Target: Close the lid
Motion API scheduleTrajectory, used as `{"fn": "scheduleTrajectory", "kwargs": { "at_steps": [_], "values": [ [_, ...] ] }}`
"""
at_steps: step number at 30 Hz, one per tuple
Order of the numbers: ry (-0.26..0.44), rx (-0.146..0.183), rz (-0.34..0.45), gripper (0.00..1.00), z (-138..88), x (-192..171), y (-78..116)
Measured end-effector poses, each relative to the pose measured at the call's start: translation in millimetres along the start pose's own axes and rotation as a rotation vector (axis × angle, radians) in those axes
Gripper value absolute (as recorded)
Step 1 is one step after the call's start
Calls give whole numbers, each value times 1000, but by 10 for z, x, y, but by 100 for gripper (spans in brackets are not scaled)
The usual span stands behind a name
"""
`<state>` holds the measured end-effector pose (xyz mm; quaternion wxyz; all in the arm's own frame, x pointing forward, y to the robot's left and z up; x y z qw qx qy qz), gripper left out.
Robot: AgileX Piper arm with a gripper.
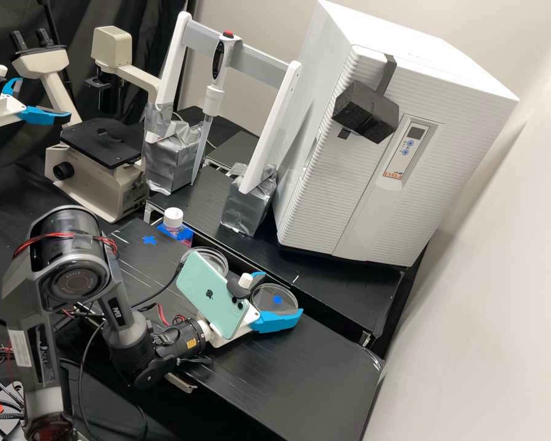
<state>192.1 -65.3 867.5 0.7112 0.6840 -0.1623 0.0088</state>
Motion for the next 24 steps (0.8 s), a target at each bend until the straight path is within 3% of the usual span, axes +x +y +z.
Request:
{"fn": "scheduleTrajectory", "kwargs": {
  "at_steps": [6, 9, 13, 18, 24],
  "values": [
    [24, 61, 4, 0, -45, -31, 26],
    [65, 85, -51, 0, -121, -133, -17],
    [158, 88, -122, 0, -303, -292, -43],
    [240, 76, -128, 0, -465, -435, -48],
    [262, 69, -138, 0, -501, -472, -69]
  ]
}}
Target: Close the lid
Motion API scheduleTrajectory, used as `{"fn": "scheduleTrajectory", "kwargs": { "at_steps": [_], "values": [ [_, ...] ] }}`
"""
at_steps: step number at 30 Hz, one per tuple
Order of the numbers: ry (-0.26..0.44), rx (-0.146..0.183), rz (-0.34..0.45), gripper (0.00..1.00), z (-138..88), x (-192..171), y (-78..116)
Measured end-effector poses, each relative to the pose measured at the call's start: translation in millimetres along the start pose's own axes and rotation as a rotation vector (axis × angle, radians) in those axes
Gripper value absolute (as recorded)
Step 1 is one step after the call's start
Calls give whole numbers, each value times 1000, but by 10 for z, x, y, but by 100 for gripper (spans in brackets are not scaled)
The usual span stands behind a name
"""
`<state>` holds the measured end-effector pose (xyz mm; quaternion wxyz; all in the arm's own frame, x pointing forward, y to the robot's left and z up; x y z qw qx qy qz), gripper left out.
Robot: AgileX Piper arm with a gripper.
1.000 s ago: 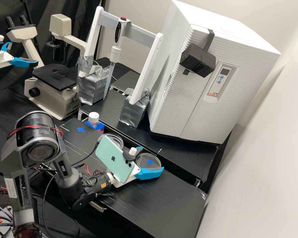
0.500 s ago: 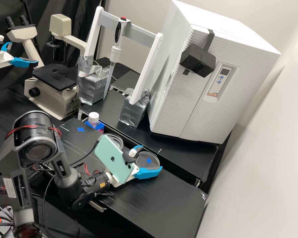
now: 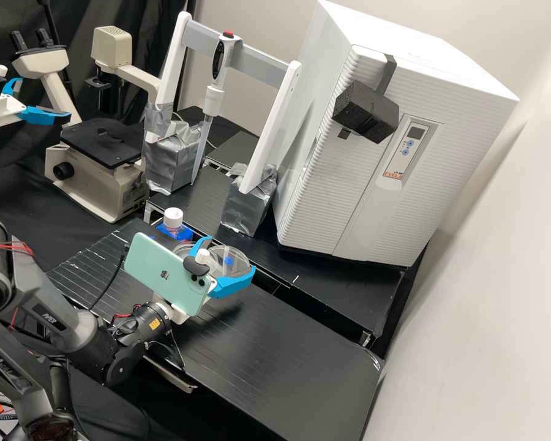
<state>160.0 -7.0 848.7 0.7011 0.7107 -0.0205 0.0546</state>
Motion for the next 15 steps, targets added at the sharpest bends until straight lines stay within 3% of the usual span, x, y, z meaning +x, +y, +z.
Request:
{"fn": "scheduleTrajectory", "kwargs": {
  "at_steps": [7, 15],
  "values": [
    [25, -7, -12, 0, -50, 0, -18],
    [143, -10, -78, 0, -249, 9, -133]
  ]
}}
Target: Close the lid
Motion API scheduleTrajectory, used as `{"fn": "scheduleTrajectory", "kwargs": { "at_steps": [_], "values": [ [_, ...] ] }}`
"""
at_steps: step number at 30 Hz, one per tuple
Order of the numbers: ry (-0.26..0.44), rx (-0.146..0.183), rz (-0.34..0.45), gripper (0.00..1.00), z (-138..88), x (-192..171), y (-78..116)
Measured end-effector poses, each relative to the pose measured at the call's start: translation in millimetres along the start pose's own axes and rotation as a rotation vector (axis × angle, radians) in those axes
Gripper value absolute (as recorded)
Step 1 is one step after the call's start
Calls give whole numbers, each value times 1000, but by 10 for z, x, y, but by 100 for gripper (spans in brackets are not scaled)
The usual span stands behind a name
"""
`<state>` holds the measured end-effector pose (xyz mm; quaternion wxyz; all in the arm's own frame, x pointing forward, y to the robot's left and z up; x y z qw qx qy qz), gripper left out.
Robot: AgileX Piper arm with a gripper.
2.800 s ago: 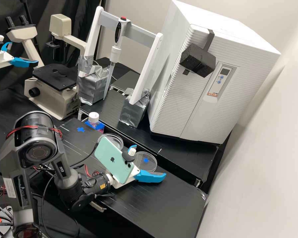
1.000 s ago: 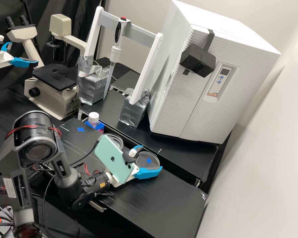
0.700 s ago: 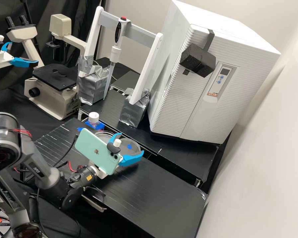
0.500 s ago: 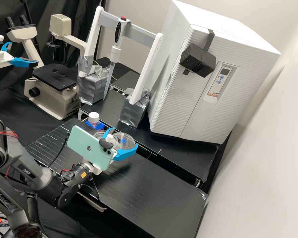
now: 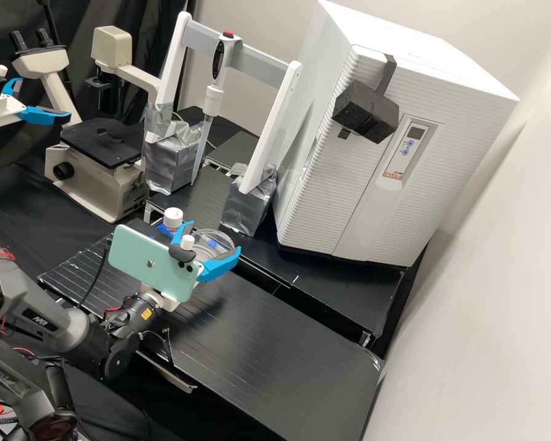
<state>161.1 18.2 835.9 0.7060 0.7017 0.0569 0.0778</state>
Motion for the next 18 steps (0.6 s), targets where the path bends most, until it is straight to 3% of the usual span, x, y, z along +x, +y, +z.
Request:
{"fn": "scheduleTrajectory", "kwargs": {
  "at_steps": [4, 11, 18],
  "values": [
    [29, -15, -43, 0, -42, 37, -85],
    [0, -49, -110, 0, 33, 97, -213],
    [-61, -56, -65, 0, 144, 71, -125]
  ]
}}
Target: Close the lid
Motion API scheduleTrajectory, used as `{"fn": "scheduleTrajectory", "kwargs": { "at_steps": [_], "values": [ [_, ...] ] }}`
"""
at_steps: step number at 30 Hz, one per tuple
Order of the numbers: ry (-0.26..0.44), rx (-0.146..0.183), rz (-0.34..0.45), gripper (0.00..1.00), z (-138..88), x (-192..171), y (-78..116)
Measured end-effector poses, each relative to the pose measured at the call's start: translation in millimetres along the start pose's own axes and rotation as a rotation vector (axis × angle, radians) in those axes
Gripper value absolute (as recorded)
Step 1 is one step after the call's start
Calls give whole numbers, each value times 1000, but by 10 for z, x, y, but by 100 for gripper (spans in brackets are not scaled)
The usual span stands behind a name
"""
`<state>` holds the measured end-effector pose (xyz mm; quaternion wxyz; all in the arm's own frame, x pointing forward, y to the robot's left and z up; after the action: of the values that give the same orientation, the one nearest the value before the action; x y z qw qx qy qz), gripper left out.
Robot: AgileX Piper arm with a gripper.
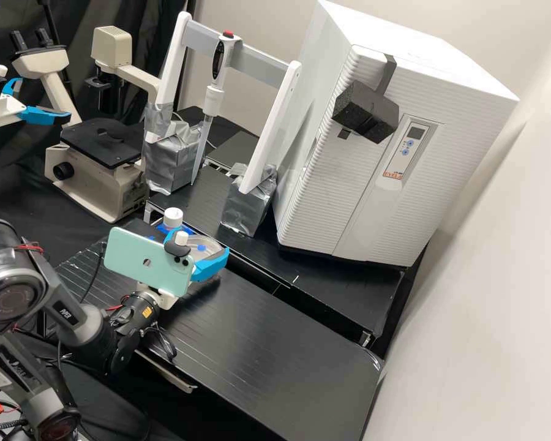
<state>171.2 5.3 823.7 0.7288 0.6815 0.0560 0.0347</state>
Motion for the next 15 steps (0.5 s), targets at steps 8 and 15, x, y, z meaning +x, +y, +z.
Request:
{"fn": "scheduleTrajectory", "kwargs": {
  "at_steps": [8, 15],
  "values": [
    [0, -17, 1, 0, 22, -49, 52],
    [16, -9, 11, 0, -17, -61, 70]
  ]
}}
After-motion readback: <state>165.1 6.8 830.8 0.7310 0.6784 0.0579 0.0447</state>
